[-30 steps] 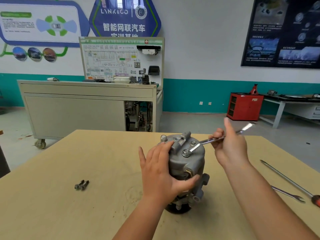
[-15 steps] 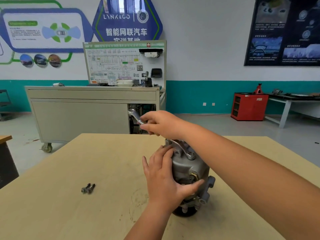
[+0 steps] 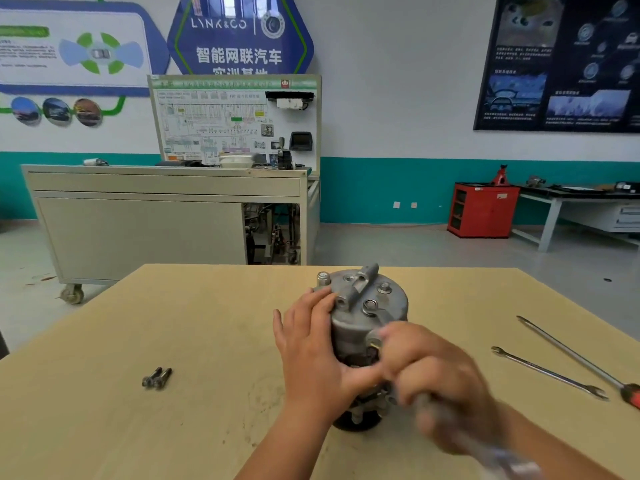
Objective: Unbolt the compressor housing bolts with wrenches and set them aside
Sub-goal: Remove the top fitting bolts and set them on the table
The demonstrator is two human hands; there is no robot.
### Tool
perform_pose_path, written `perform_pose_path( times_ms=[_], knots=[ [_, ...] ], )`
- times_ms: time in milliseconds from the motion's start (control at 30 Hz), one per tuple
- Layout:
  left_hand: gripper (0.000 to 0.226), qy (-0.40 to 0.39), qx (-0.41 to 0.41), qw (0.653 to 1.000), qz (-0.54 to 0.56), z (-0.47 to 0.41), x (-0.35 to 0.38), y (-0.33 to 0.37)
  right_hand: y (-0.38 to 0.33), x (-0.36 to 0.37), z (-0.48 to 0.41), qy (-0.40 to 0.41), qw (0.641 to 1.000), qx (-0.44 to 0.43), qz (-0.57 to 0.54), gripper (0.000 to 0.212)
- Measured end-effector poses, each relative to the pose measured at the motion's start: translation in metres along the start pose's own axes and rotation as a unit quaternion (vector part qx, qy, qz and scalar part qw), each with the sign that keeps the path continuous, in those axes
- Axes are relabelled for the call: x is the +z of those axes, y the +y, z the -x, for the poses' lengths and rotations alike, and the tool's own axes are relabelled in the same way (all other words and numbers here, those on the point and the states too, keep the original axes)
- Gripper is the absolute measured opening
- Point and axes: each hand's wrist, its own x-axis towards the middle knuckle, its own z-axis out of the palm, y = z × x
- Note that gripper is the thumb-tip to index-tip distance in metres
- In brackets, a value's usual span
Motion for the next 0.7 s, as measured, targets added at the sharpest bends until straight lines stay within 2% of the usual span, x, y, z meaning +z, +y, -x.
perform_pose_path(
  times_ms=[33, 67, 133, 167, 233, 267, 300, 367, 433, 500, 567, 700],
  knots=[
    [0.077, -0.002, -0.011, 0.998, -0.055, 0.000, 0.000, -0.002, -0.002, -0.004, 0.013, 0.108, 0.990, 0.072, -0.052, 0.033],
    [0.083, 0.017, -0.015, 0.994, -0.111, 0.001, -0.001, -0.001, -0.003, -0.007, 0.020, 0.216, 0.954, 0.146, -0.146, 0.031],
    [0.085, 0.019, -0.016, 0.989, -0.146, -0.002, 0.000, 0.002, 0.006, -0.012, 0.013, 0.389, 0.828, 0.241, -0.323, 0.026],
    [0.086, 0.006, -0.031, 0.989, -0.145, -0.004, -0.001, 0.006, 0.019, -0.015, 0.005, 0.460, 0.766, 0.280, -0.350, 0.023],
    [0.087, -0.003, -0.051, 0.989, -0.139, -0.003, -0.003, 0.006, 0.055, -0.021, -0.016, 0.531, 0.673, 0.388, -0.339, 0.018],
    [0.088, 0.006, -0.050, 0.988, -0.147, -0.003, -0.003, 0.006, 0.074, -0.022, -0.029, 0.508, 0.656, 0.460, -0.317, 0.016],
    [0.088, 0.008, -0.052, 0.987, -0.153, -0.004, -0.004, 0.009, 0.092, -0.021, -0.040, 0.440, 0.671, 0.537, -0.260, 0.012],
    [0.085, 0.015, -0.048, 0.988, -0.143, -0.004, -0.004, 0.008, 0.122, -0.016, -0.058, 0.216, 0.737, 0.637, -0.072, 0.011],
    [0.081, 0.023, -0.040, 0.989, -0.138, -0.004, -0.003, 0.009, 0.138, -0.005, -0.078, 0.008, 0.776, 0.629, 0.050, 0.018],
    [0.080, 0.026, -0.036, 0.989, -0.141, -0.005, -0.002, 0.007, 0.139, 0.010, -0.101, -0.143, 0.798, 0.573, 0.125, 0.027],
    [0.082, 0.021, -0.037, 0.988, -0.148, -0.004, -0.003, 0.006, 0.130, 0.025, -0.118, -0.238, 0.820, 0.494, 0.161, 0.022],
    [0.082, 0.038, -0.031, 0.988, -0.149, -0.006, 0.000, 0.004, 0.099, 0.047, -0.134, -0.315, 0.874, 0.337, 0.154, 0.021]
  ],
)
